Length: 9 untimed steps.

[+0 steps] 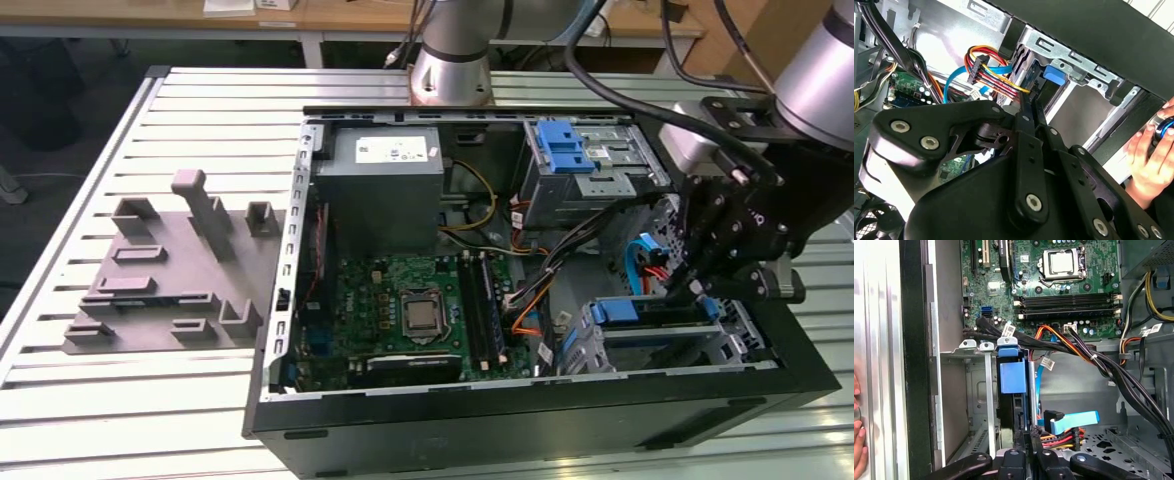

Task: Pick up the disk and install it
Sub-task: 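Insert the first disk wire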

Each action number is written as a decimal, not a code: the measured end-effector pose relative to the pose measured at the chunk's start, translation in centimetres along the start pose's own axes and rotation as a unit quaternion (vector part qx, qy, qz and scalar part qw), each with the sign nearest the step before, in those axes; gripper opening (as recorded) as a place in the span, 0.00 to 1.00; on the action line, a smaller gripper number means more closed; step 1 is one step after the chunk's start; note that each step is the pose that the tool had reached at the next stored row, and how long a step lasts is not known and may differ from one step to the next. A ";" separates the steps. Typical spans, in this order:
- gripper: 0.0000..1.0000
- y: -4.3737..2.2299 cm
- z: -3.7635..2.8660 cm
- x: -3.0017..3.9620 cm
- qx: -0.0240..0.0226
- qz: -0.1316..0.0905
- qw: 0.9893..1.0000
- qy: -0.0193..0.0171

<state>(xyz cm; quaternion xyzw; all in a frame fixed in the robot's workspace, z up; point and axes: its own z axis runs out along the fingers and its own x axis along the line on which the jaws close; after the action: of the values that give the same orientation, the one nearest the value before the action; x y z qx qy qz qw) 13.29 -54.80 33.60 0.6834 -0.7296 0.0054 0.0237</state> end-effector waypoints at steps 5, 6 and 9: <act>0.16 -0.05 -0.04 0.00 -0.003 0.000 1.000 0.000; 0.16 -0.07 -0.06 0.00 -0.003 -0.001 1.000 0.000; 0.16 -0.13 -0.10 0.00 -0.005 -0.002 1.000 0.000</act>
<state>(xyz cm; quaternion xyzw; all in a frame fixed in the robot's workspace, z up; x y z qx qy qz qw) 13.42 -54.80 33.70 0.6848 -0.7283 0.0022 0.0270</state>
